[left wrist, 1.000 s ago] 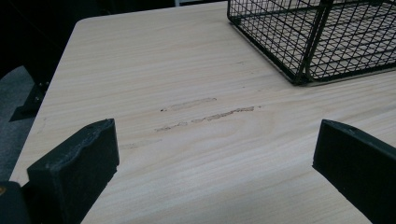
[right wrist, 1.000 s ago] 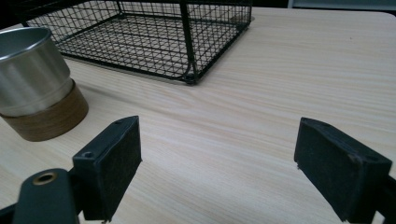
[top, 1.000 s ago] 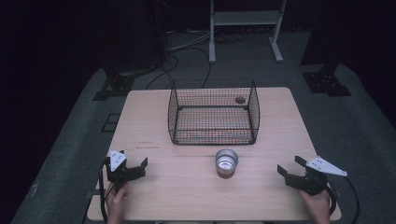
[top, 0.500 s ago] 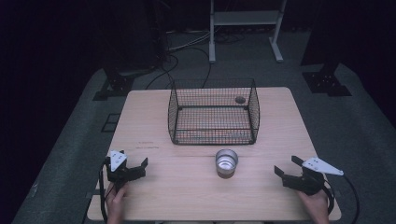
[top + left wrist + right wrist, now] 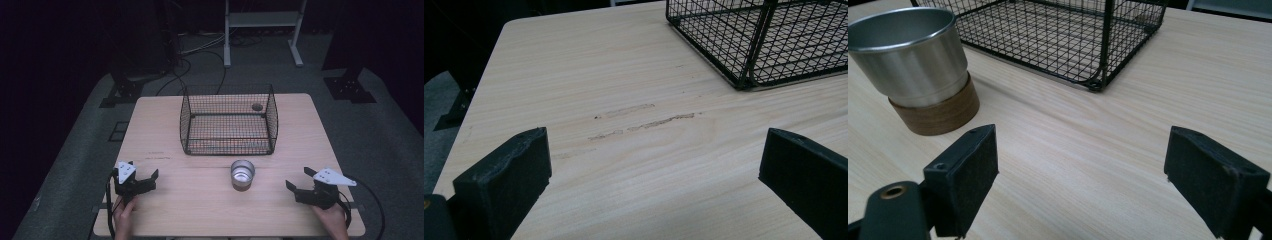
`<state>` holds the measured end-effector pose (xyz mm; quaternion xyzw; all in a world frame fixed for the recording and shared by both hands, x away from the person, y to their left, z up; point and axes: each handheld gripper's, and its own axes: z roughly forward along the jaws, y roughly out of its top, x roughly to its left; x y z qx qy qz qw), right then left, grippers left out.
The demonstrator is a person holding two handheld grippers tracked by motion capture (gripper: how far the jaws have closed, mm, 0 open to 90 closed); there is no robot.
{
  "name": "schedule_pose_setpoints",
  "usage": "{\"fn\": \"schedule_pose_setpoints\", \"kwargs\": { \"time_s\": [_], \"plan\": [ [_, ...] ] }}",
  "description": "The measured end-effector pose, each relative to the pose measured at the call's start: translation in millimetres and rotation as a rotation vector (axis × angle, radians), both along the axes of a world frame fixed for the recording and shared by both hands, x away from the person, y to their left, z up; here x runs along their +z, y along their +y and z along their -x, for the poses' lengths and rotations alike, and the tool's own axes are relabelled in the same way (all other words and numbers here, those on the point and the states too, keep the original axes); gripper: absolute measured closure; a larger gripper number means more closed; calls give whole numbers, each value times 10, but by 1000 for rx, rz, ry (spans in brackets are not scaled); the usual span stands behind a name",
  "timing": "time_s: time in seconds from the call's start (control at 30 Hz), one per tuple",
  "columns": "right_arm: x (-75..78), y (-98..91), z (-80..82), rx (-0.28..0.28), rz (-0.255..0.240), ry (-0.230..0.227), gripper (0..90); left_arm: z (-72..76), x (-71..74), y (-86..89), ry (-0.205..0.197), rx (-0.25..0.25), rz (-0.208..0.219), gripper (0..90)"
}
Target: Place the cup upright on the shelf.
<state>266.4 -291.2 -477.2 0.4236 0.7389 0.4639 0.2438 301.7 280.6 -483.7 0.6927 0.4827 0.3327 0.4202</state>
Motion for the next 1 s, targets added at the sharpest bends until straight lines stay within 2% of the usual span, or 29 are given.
{"fn": "schedule_pose_setpoints", "kwargs": {
  "time_s": [0.67, 1.0],
  "plan": [
    [0, 244, 25, 88, 48, 6, 133, 1, -2, -1, -3, -1, 0, 0],
    [5, 325, 31, 135, 49, 14, 133, 1, -2, -2, -4, -2, -1, 0]
  ]
}}
